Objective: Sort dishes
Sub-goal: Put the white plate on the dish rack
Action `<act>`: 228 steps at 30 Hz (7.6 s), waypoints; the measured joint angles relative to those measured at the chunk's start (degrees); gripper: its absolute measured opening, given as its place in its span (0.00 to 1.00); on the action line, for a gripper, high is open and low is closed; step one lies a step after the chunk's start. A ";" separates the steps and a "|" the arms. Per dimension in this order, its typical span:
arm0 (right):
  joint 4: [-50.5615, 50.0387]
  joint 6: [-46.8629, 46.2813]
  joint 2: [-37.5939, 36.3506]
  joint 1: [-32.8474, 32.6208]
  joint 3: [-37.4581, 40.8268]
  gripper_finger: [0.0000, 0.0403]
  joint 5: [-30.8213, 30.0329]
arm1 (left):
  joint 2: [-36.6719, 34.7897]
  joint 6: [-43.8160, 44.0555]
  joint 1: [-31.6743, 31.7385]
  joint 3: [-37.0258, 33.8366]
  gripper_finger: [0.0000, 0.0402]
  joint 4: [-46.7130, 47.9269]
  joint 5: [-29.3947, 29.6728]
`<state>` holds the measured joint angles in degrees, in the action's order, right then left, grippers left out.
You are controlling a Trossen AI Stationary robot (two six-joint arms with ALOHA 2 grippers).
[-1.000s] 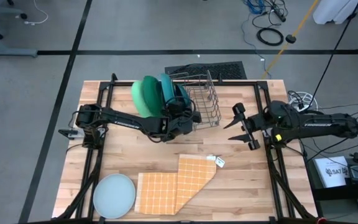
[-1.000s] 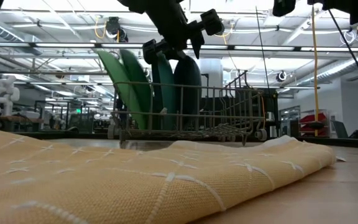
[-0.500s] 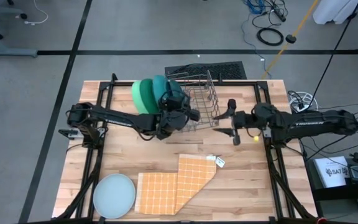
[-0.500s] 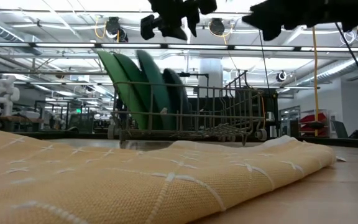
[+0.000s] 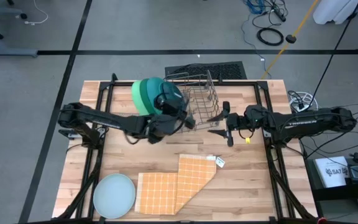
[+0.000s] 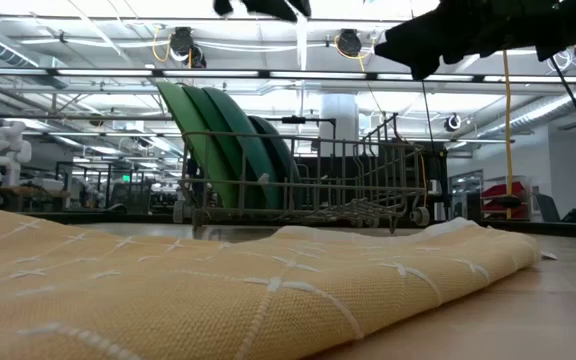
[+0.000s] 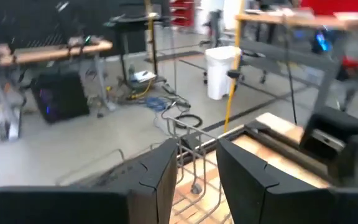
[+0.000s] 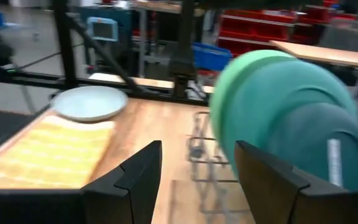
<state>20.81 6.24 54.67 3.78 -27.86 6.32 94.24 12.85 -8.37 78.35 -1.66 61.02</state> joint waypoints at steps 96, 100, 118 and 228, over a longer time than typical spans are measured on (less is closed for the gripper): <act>2.48 -2.14 0.40 -2.76 0.00 0.48 -0.52 | 10.28 1.65 -24.28 -6.31 0.02 72.46 -64.53; 2.50 -2.16 0.40 -2.76 0.00 0.48 -0.52 | 7.87 1.86 -23.30 -1.97 0.02 75.63 -56.96; 2.68 -2.32 0.38 -3.53 0.00 0.48 -0.54 | -1.73 -2.92 -22.34 16.13 0.02 77.76 -13.60; 12.53 -0.92 0.35 -8.05 0.08 0.07 -45.32 | -5.81 -7.79 -9.07 14.68 0.67 22.54 4.53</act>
<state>33.34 5.32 55.01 -4.27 -27.78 -39.00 88.43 5.06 -17.44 93.02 20.88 65.55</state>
